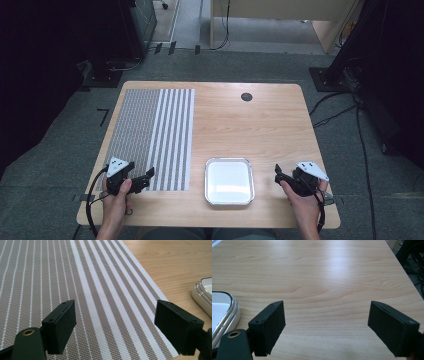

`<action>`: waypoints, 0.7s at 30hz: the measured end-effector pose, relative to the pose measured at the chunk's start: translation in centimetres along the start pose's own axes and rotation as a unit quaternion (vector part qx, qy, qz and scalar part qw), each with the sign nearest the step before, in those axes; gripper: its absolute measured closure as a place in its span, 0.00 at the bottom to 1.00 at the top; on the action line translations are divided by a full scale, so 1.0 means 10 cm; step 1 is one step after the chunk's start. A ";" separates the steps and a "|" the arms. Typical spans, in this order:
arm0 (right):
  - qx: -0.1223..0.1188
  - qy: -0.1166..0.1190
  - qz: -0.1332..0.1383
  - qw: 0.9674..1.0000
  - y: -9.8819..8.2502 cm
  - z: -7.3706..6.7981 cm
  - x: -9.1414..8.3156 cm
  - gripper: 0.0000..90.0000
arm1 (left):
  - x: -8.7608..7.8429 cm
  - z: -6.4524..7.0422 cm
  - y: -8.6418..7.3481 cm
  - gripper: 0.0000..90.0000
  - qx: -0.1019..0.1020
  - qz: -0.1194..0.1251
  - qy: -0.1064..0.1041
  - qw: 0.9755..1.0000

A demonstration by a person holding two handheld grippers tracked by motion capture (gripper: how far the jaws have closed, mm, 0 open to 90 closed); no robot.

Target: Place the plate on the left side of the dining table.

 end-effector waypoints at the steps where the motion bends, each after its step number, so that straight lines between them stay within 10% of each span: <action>1: -0.001 0.001 0.001 1.000 0.00 -0.01 0.00 0.16 | 0.00 0.02 0.00 0.20 0.001 0.000 -0.001 1.000; 21: -0.006 0.018 0.006 1.000 0.02 -0.23 0.08 0.18 | 0.09 0.45 0.04 0.19 0.027 0.000 -0.033 0.999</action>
Point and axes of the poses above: each handheld gripper's, and its own axes: x roughly forward along the jaws, y roughly out of its top, z roughly to its right, the point moved 1 cm from there along x, roughly forward along the jaws, and after that the axes turned 14 degrees about y, right-handed, at the moved point
